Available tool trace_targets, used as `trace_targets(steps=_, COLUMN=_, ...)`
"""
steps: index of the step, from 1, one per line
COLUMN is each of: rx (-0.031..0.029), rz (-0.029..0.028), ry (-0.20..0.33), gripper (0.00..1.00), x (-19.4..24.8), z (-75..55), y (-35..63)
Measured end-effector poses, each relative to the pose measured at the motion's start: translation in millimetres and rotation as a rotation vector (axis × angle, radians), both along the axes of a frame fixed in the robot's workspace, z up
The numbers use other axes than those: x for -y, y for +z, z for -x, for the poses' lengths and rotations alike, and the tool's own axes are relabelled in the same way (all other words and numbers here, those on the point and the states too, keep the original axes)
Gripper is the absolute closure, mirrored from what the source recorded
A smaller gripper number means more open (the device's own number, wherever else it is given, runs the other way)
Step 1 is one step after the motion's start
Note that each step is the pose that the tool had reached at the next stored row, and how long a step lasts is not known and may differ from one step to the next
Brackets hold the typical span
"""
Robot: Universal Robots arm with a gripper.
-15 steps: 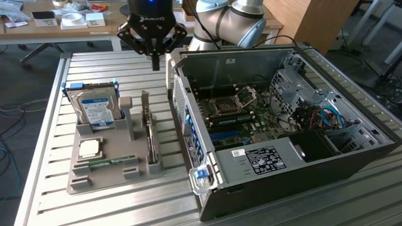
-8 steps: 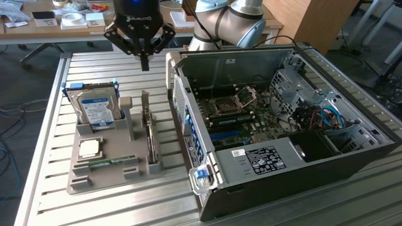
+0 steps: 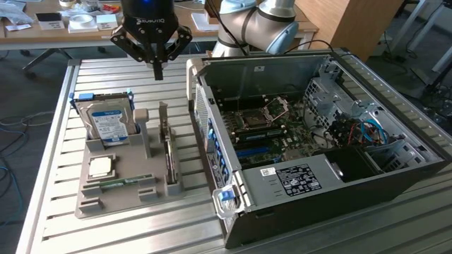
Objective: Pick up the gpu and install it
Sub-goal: 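Reach for the gpu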
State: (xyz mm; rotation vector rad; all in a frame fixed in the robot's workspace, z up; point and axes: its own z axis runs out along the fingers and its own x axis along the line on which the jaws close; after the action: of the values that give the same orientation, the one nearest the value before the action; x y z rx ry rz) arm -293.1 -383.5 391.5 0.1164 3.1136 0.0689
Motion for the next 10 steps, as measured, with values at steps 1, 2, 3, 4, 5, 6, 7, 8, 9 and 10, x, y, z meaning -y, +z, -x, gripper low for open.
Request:
trace_targets(steps=1, rx=-0.0001, rz=0.0001, ry=0.000, gripper=0.89, x=0.0, z=0.0, y=0.1)
trace_targets(steps=2, rx=-0.0001, rz=0.0001, ry=0.000, gripper=0.89, x=0.0, z=0.1, y=0.1)
trace_targets(steps=3, rx=-0.0001, rz=0.0001, ry=0.000, gripper=0.89, x=0.1, z=0.2, y=0.0)
trace_targets(steps=4, rx=-0.0001, rz=0.0000, ry=0.000, gripper=0.89, x=0.3, z=0.2, y=0.0)
trace_targets(steps=5, rx=-0.0002, rz=0.0000, ry=0.000, gripper=0.89, x=0.6, z=0.3, y=0.1)
trace_targets(steps=6, rx=-0.0001, rz=0.0000, ry=0.000, gripper=0.89, x=0.9, z=0.3, y=0.0)
trace_targets(steps=7, rx=-0.0001, rz=0.0000, ry=0.000, gripper=0.89, x=1.3, z=0.5, y=0.0)
trace_targets(steps=8, rx=-0.0001, rz=0.0001, ry=0.000, gripper=0.89, x=1.9, z=0.7, y=0.0)
trace_targets(steps=9, rx=-0.0001, rz=0.0000, ry=0.000, gripper=0.89, x=2.4, z=1.0, y=0.0)
trace_targets(steps=10, rx=-0.0001, rz=0.0001, ry=0.000, gripper=0.89, x=2.7, z=1.3, y=0.0)
